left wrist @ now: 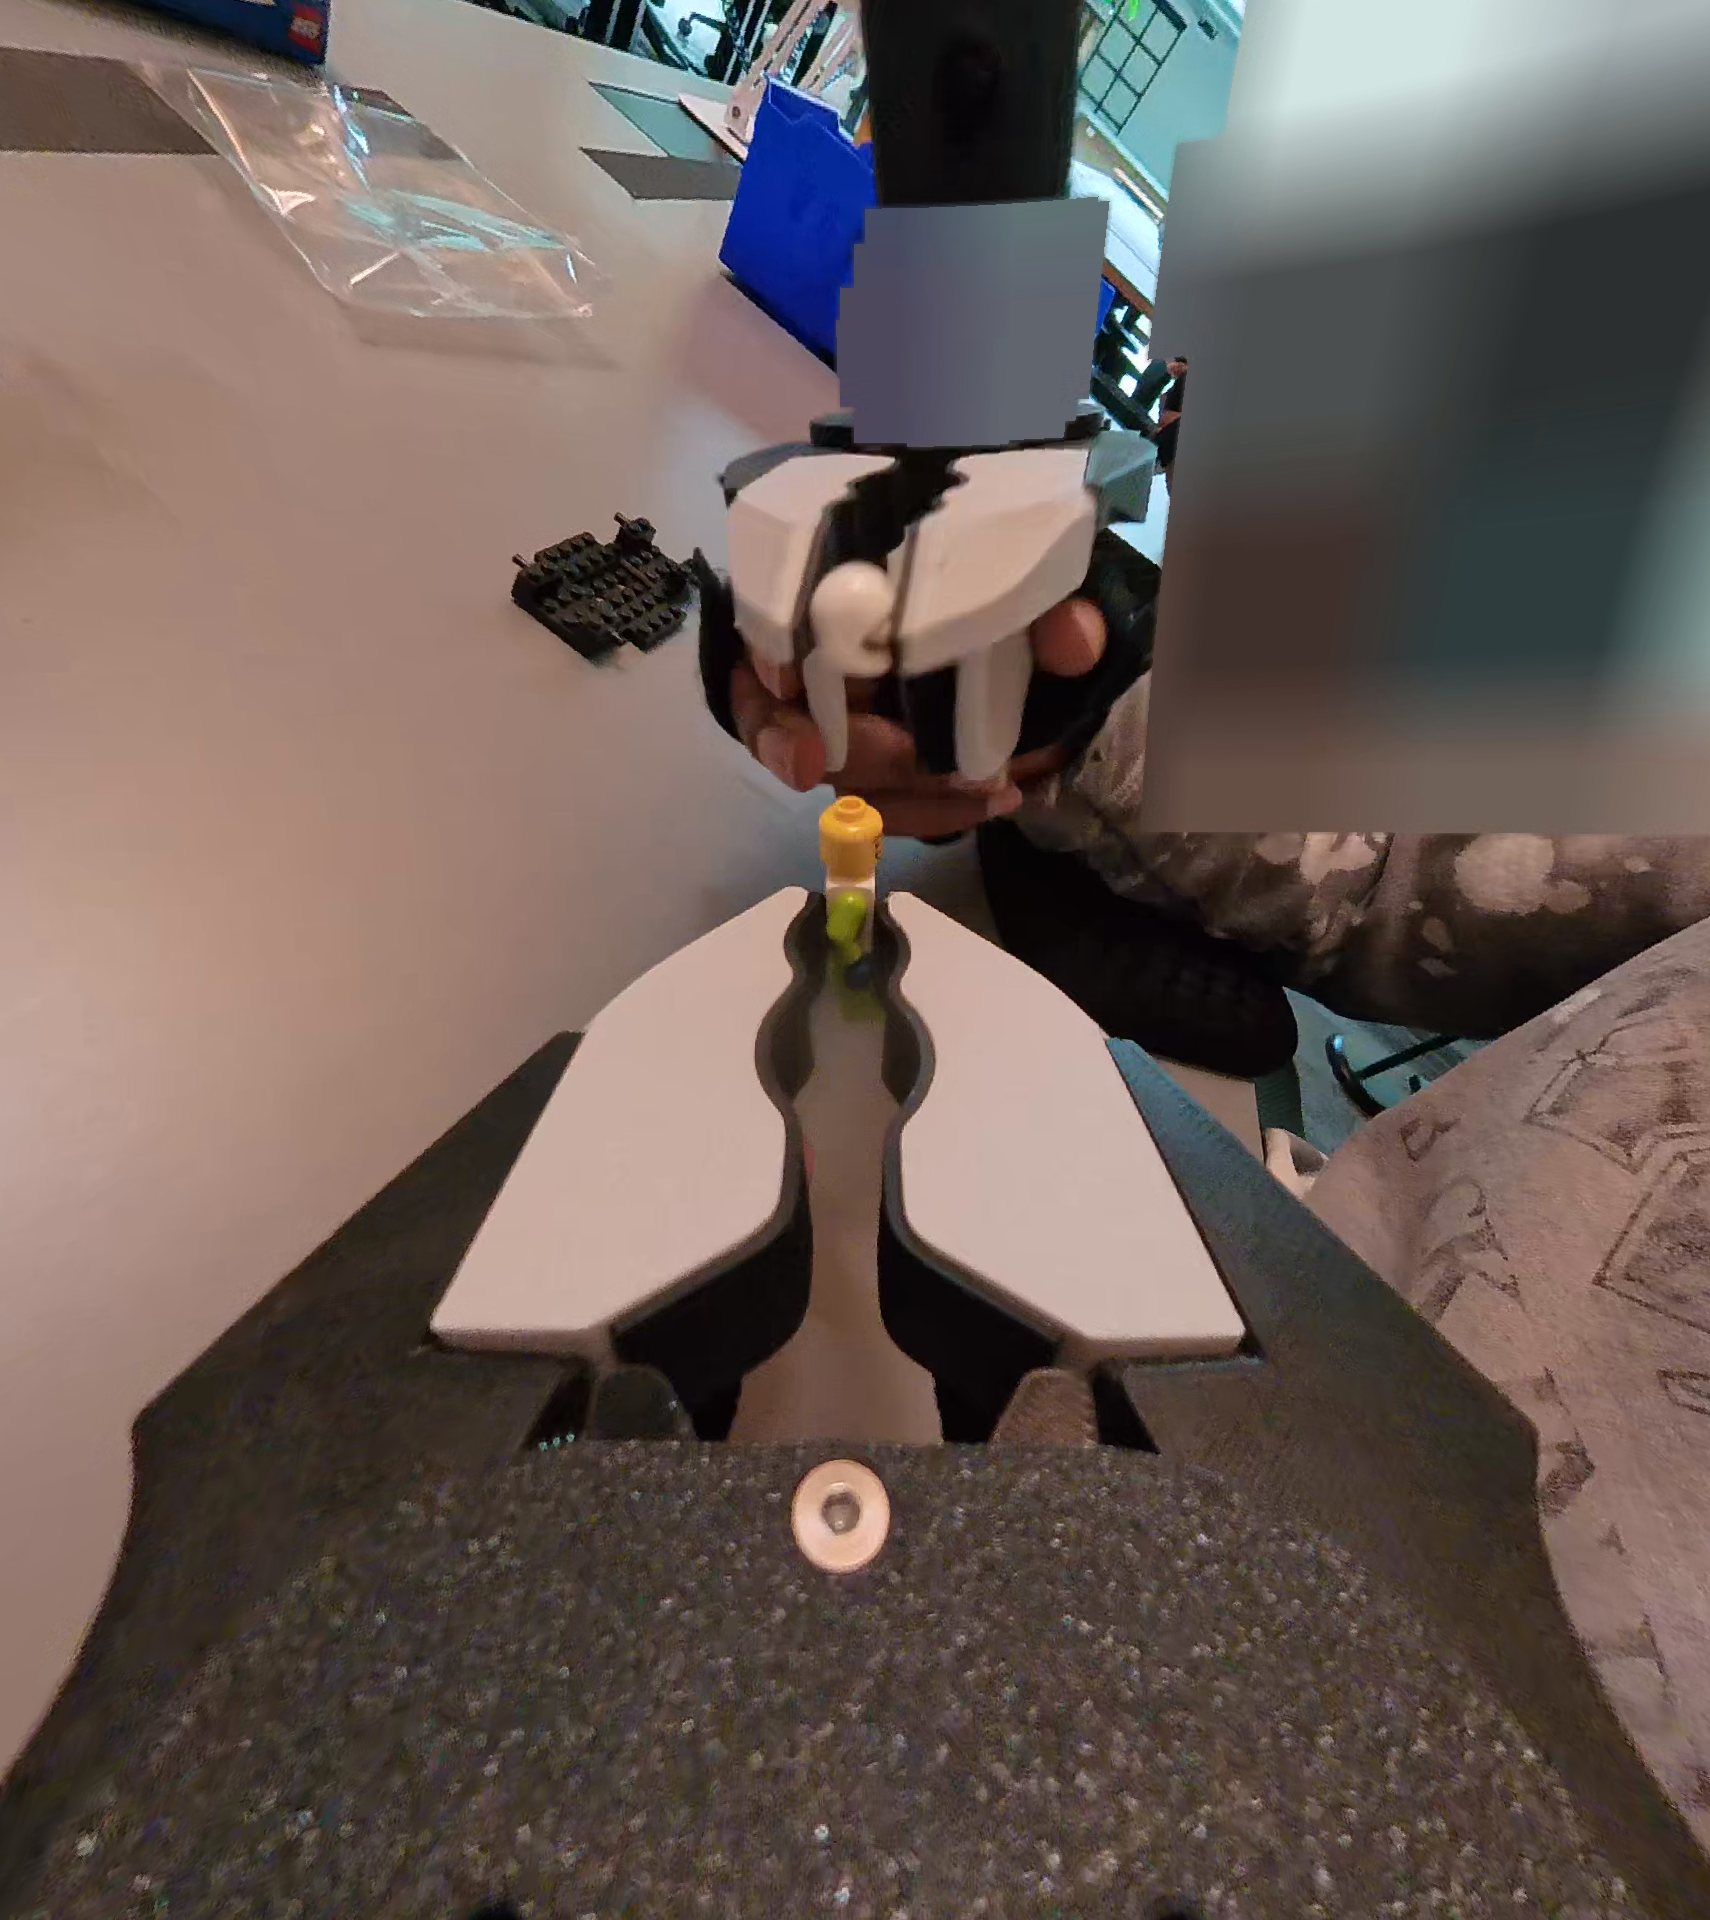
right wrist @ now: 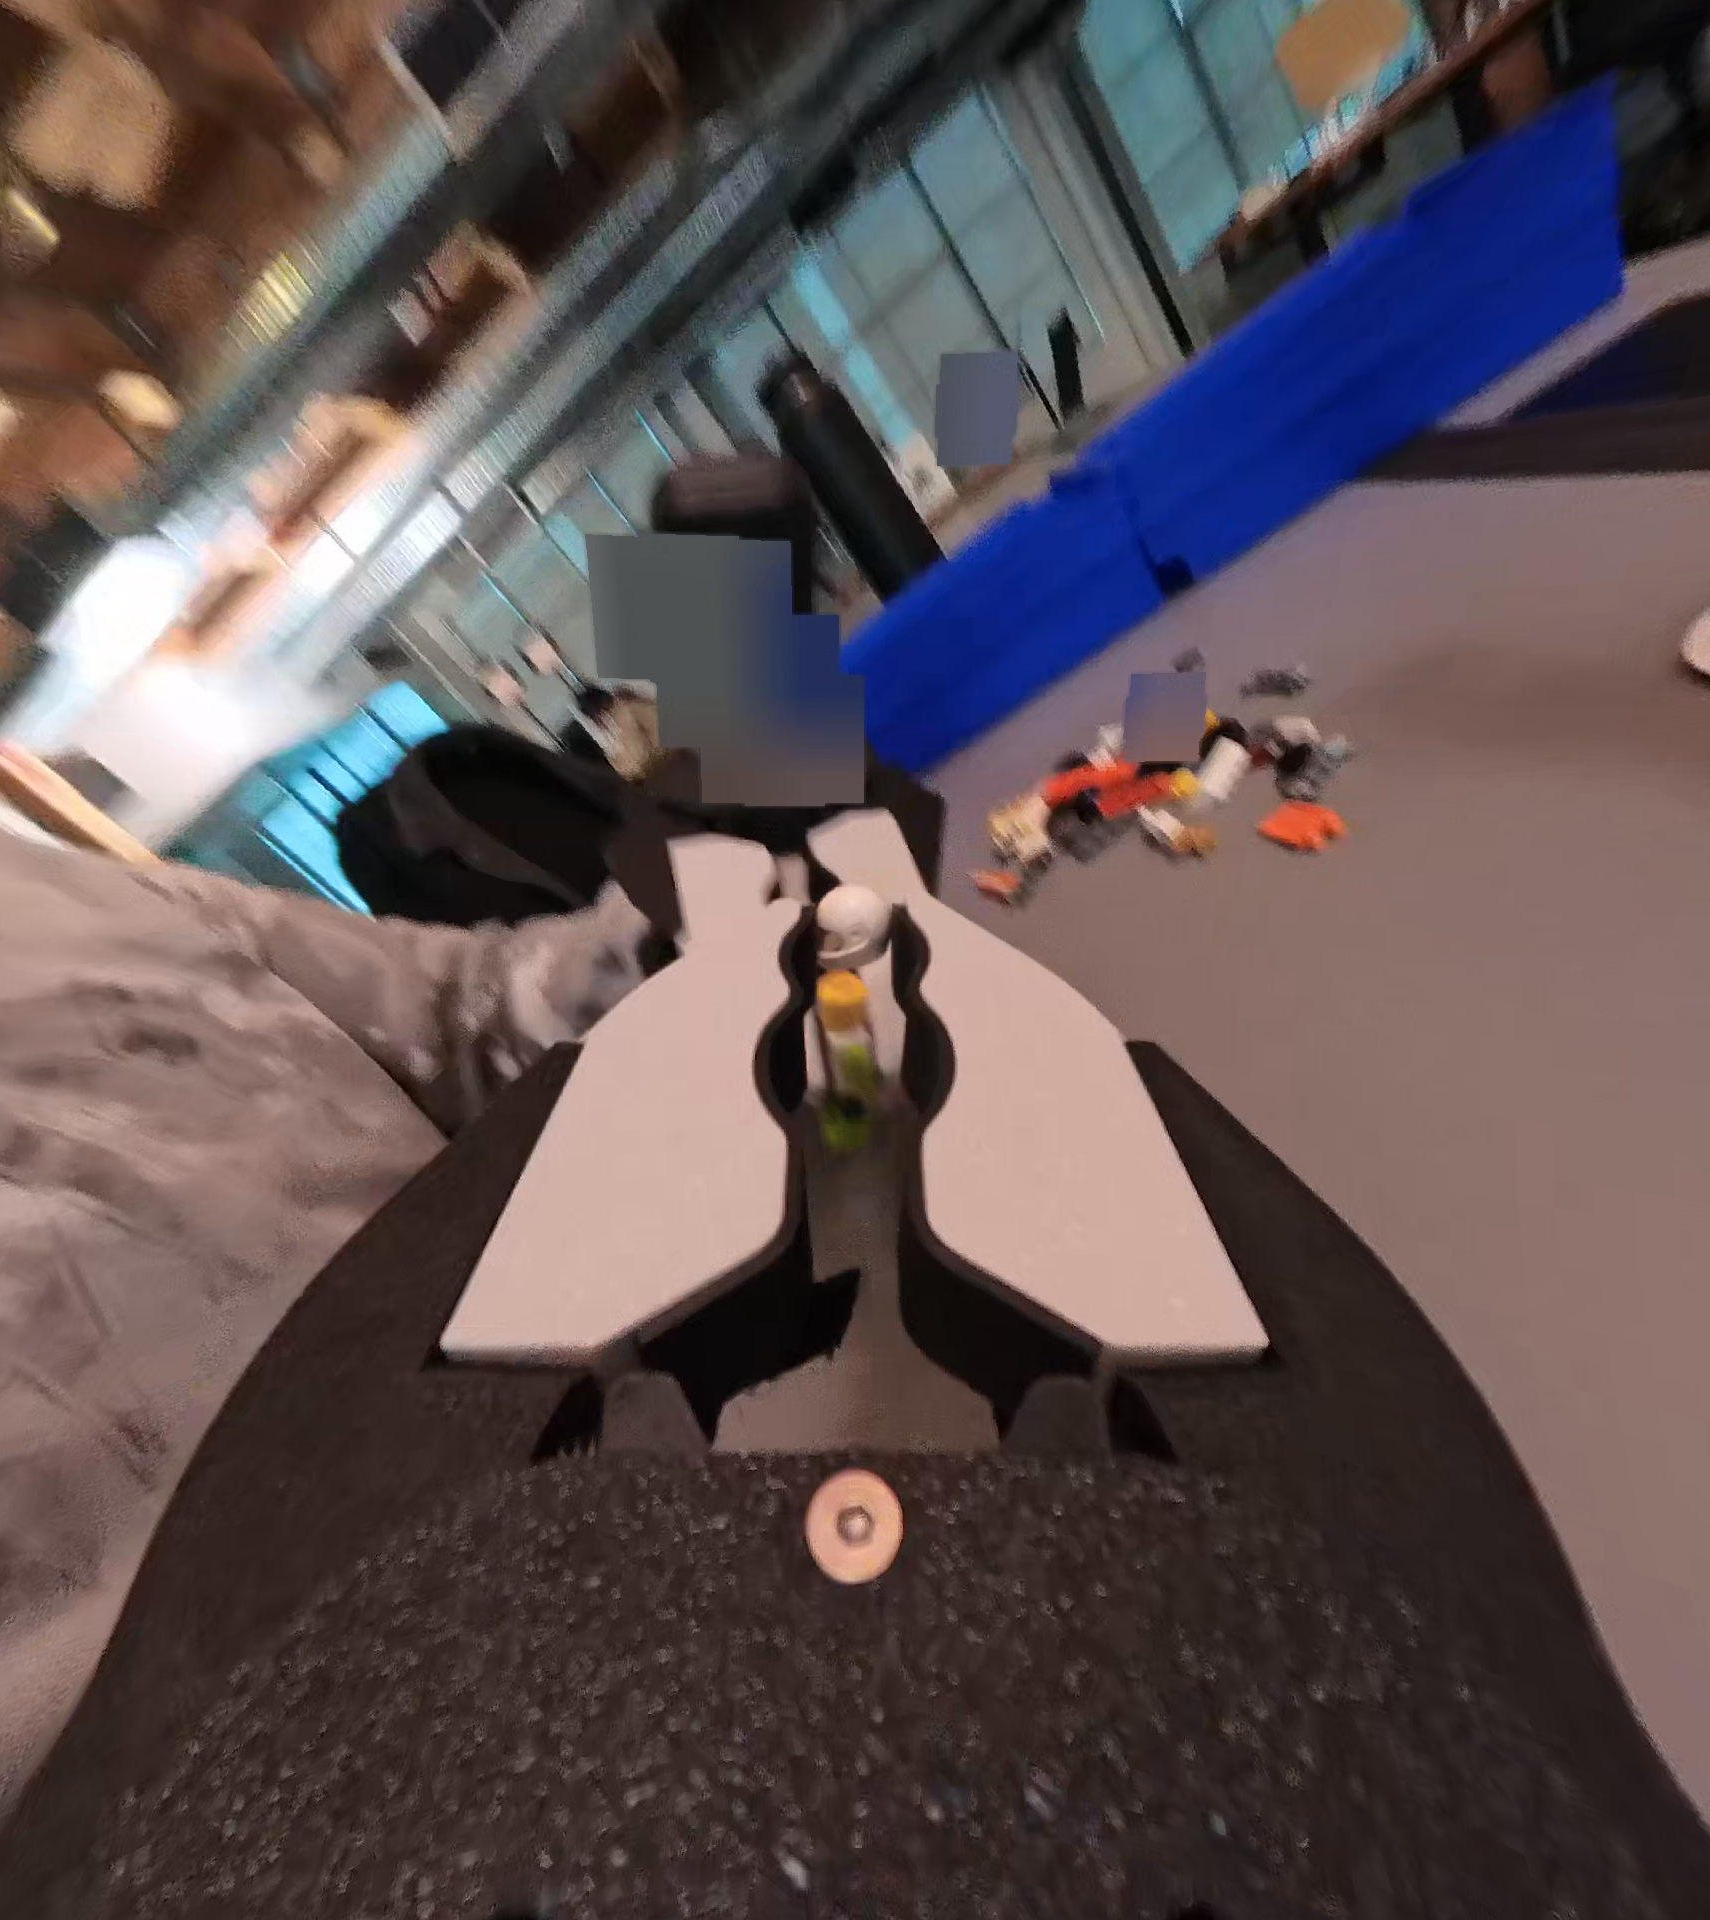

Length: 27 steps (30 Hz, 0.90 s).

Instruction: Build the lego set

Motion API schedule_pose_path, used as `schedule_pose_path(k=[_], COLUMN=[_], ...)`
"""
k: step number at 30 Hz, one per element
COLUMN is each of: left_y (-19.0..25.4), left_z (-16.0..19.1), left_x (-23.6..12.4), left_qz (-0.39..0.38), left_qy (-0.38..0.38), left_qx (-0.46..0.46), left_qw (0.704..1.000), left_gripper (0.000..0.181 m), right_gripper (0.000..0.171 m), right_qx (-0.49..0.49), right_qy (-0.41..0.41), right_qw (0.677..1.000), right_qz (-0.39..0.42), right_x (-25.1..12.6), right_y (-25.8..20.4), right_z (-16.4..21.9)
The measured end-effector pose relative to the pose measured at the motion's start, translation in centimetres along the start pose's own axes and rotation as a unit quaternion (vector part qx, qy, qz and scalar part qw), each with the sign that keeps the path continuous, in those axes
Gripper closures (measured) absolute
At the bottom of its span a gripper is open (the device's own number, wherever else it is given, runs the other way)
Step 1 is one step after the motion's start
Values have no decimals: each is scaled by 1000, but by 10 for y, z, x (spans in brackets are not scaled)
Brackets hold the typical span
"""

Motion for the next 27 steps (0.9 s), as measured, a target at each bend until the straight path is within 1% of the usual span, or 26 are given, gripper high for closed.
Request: schedule_pose_path(k=[2,4,5,6,10,13,17,23,27], left_y=[-2,-6,-10,-14,-29,-36,-39,-40,-47], left_z=[3,7,9,11,15,16,20,25,29], left_x=[-1,-2,-3,-4,-9,-12,-12,-9,-10], left_qz=[-2,-13,-22,-33,-69,-84,-87,-82,-99], left_qy=[-2,-6,-10,-13,-21,-24,-32,-41,-52], left_qx=[-10,-19,-20,-20,-15,-4,3,6,6], left_qw=[1000,1000,999,999,997,996,996,996,994], left_gripper=[173,173,173,173,173,173,173,173,173], right_gripper=[158,158,158,158,157,157,157,152,152], right_qx=[-46,-99,-123,-138,-185,-211,-229,-249,-247], right_qy=[-91,-184,-219,-252,-331,-371,-397,-417,-411], right_qw=[993,971,960,950,917,895,878,863,866], right_qz=[59,113,127,127,126,132,142,142,144], right_x=[-6,-13,-14,-14,-4,-1,-1,-2,0], right_y=[14,28,31,32,32,35,38,37,37], right_z=[17,36,45,55,84,98,105,109,108])
Point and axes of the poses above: each gripper's, where its closed fingertips meet, x out along the fingers, z out of its underside, y = z × x across the jaws, the point moved 2 cm from there along -x, back along the fingers, and after that the axes turned 4 degrees about -z, right-handed, at the moved point
